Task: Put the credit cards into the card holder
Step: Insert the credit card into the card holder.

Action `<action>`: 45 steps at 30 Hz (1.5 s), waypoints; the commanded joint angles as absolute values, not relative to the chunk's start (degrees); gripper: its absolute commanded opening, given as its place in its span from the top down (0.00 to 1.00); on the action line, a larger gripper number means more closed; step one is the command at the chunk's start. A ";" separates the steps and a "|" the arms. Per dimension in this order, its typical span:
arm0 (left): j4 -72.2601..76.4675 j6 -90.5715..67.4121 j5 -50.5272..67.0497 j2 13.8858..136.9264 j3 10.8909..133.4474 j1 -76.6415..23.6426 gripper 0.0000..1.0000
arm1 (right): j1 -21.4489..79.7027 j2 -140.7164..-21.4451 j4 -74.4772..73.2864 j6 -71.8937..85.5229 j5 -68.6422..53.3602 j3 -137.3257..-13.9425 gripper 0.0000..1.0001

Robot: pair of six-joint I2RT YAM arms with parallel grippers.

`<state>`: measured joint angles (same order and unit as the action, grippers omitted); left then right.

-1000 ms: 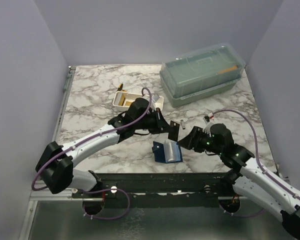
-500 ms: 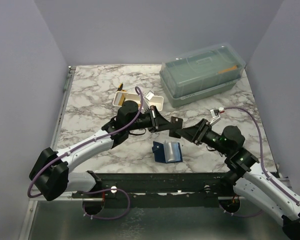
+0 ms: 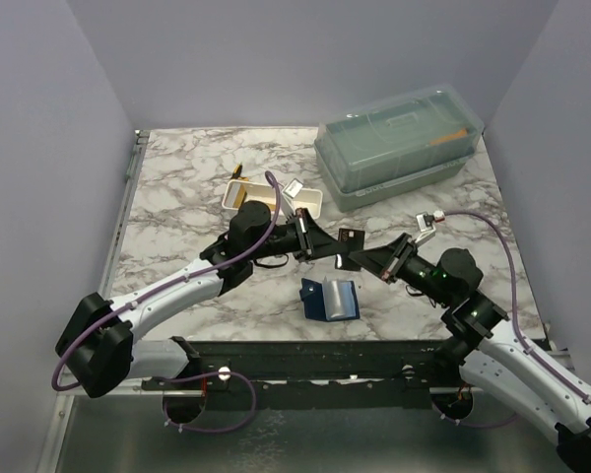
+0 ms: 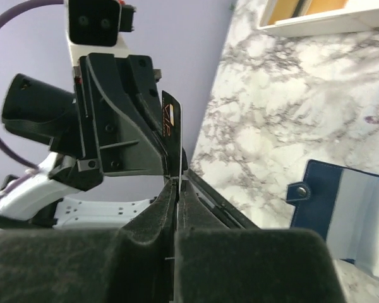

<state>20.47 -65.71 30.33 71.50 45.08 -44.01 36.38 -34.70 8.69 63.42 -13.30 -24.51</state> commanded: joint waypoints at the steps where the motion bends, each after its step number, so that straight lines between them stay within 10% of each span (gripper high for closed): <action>1: 6.21 -60.69 25.77 72.21 46.97 -45.26 0.72 | 36.65 -34.38 -8.20 59.12 -4.94 -28.70 1.00; 5: -11.07 -52.74 17.08 69.76 49.14 -45.18 0.17 | 36.61 -36.35 -27.83 54.21 -0.90 -31.52 1.00; 8: -19.66 -50.13 12.67 69.23 49.55 -45.17 0.01 | 36.65 -40.74 -36.05 51.36 -4.68 -32.25 1.00; 18: -22.79 -49.72 10.32 76.12 45.35 -45.43 0.02 | 36.64 -52.30 -33.34 45.75 -11.58 -32.16 1.00; 30: -18.55 -50.26 7.00 79.44 41.84 -45.79 0.40 | 36.74 -59.89 -27.19 43.09 -12.74 -31.63 1.00; 45: -17.84 -50.59 6.46 78.75 40.55 -45.79 0.49 | 36.95 -62.15 -24.26 42.11 -14.37 -30.47 1.00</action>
